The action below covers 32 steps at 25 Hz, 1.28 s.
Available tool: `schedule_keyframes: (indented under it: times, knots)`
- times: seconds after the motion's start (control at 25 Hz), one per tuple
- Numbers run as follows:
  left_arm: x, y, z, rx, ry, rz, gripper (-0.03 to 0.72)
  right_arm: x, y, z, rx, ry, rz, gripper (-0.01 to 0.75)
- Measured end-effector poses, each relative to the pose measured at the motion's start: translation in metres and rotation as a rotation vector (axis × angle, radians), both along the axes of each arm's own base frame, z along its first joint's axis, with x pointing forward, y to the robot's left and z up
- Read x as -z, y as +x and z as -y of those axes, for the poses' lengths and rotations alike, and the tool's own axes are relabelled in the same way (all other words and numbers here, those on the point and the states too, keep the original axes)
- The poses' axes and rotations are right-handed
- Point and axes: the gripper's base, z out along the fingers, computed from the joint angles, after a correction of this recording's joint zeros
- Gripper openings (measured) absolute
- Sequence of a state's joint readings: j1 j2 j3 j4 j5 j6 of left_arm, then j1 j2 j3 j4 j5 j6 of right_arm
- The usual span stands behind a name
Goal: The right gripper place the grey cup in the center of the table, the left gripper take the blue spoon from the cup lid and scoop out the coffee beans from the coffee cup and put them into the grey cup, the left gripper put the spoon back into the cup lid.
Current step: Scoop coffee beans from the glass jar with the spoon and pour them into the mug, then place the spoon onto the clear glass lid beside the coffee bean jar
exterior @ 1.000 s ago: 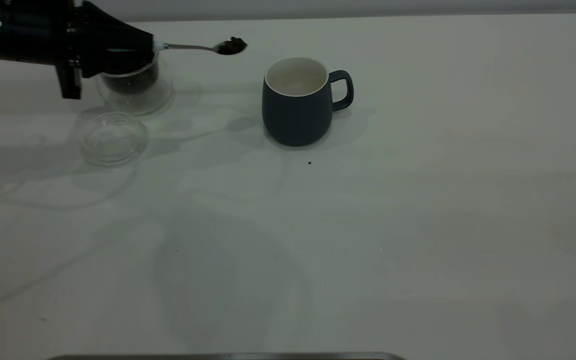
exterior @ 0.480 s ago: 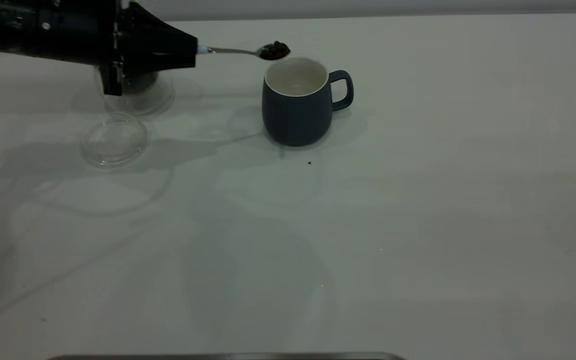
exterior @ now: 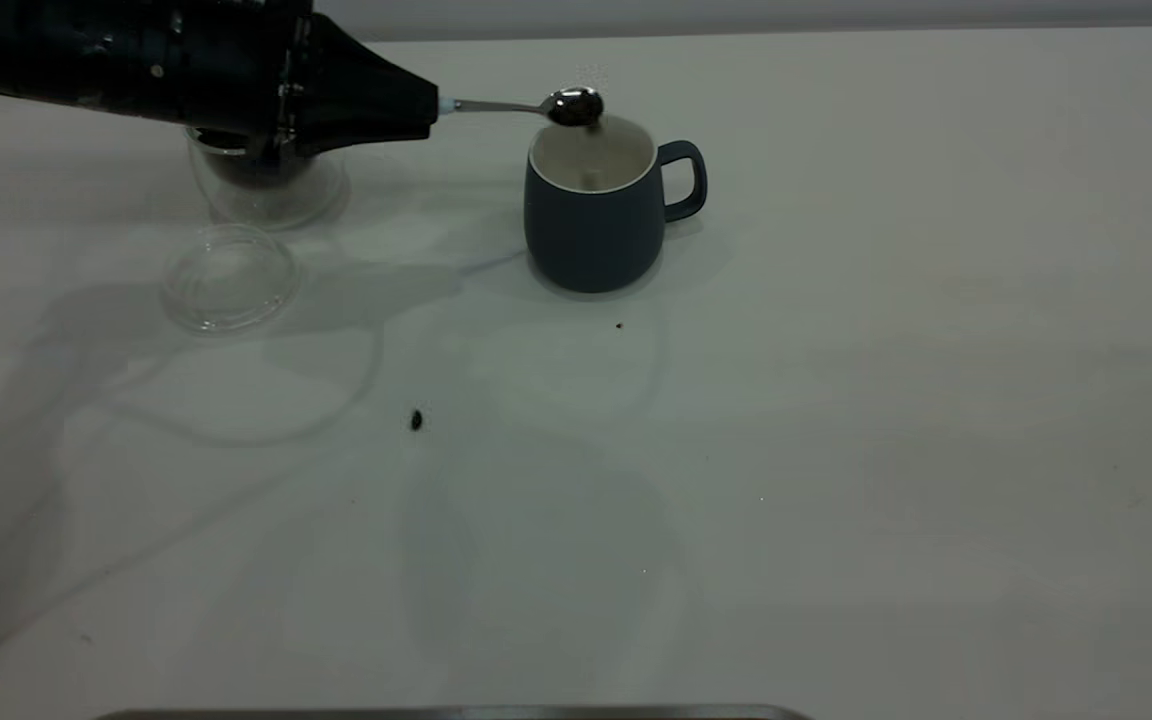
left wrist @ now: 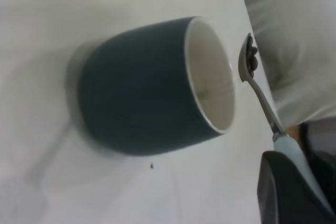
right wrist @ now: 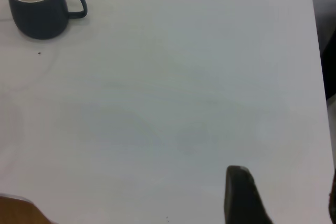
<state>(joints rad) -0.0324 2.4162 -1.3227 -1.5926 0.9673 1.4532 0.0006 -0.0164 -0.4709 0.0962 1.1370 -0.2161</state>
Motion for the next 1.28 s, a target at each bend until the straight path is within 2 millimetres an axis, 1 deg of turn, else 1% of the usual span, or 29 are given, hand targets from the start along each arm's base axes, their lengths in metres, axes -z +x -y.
schedule_keyframes:
  times: [0.12,0.36,0.56,0.64,0.72,0.8,0.88,0.92,0.96,1.08,1.16,1.28]
  knots:
    - [0.0,-0.001,0.003,0.051,0.025,0.103,0.122,0.0,0.0,0.0,0.0,0.0,0.0,0.363]
    - [0.005,0.002,0.001,0.095,0.132,0.274,0.122,0.0,0.0,0.0,0.0,0.0,0.0,0.363]
    - [0.005,0.002,0.001,0.152,0.169,0.402,0.122,0.0,0.0,0.0,0.0,0.0,0.0,0.363]
    - [0.004,0.002,0.001,0.155,0.164,0.404,0.122,0.0,0.0,0.0,0.0,0.0,0.0,0.363]
    - [-0.001,0.002,0.001,0.149,0.156,0.377,0.122,0.0,0.0,0.0,0.0,0.0,0.0,0.363]
    - [-0.017,0.003,-0.005,0.139,0.153,0.343,0.122,0.0,0.0,0.0,0.0,0.0,0.0,0.363]
    - [-0.037,0.003,-0.015,0.117,0.14,0.274,0.122,0.0,0.0,0.0,0.0,0.0,0.0,0.363]
    - [-0.048,0.003,-0.024,0.098,0.133,0.238,0.122,0.0,0.0,0.0,0.0,0.0,0.0,0.363]
    - [-0.058,0.002,-0.034,0.082,0.119,0.211,0.122,0.0,0.0,0.0,0.0,0.0,0.0,0.363]
    - [-0.076,-0.003,-0.069,0.048,0.057,0.119,0.122,0.0,0.0,0.0,0.0,0.0,0.0,0.363]
    - [-0.079,-0.007,-0.093,0.018,0.015,0.06,0.122,0.0,0.0,0.0,0.0,0.0,0.0,0.363]
    - [-0.076,-0.012,-0.13,-0.067,0.019,-0.012,0.122,0.0,0.0,0.0,0.0,0.0,0.0,0.363]
